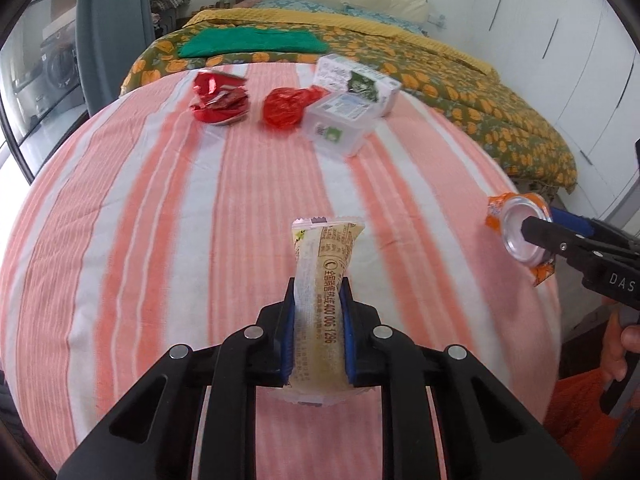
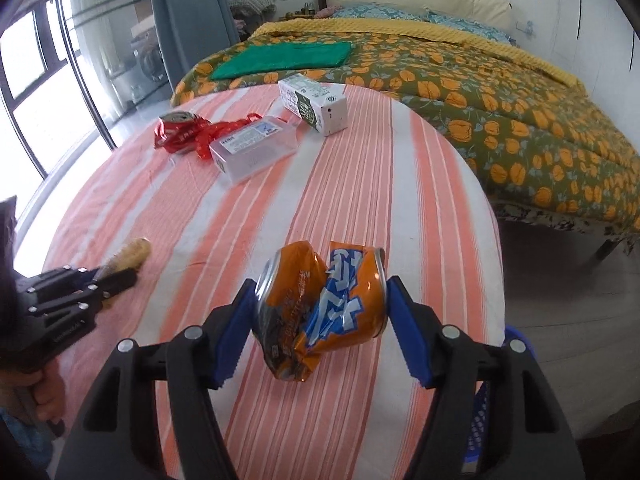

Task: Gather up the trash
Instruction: 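Carry wrapper and can to the blue wastebasket and open both tools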

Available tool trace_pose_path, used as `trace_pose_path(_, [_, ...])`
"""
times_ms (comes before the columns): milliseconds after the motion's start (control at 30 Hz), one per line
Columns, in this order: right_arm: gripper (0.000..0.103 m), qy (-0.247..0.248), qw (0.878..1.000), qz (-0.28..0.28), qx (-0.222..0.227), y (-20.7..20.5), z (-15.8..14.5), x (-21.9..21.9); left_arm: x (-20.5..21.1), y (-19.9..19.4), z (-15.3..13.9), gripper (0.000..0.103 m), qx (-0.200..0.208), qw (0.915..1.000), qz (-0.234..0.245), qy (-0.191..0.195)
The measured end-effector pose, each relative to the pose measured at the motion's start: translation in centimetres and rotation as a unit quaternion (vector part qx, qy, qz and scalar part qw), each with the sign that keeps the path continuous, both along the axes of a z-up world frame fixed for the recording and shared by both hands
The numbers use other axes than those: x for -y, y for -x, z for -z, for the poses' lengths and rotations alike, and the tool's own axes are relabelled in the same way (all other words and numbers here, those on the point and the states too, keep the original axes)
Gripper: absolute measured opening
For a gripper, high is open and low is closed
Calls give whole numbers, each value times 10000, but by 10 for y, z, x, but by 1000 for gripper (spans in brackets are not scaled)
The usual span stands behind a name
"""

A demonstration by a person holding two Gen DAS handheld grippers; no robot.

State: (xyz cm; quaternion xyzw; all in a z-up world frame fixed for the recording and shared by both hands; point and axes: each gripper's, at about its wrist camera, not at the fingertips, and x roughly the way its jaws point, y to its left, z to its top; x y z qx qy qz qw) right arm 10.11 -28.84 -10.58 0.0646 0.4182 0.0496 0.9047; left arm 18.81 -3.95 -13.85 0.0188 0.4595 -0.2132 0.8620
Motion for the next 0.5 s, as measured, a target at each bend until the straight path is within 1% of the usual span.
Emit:
trace_pose_path(133, [64,-525,9986,7,62,16,-9,32,24,9,-13,18,-47,9996,200,200])
trace_pose_path(267, [64,-897,9957,227,92,35,-11,75,58,21,-21,18,-134,9980,486,377])
trace_pose_path(367, [64,-1031,9935,469,71,51,-6,113,91,32,-23,18,-177,9960,753,446])
trace_pose_path(500, [64,-1042,9911,830,-28,69,6,166,138,47,-25,18,-275,9919,1125,529])
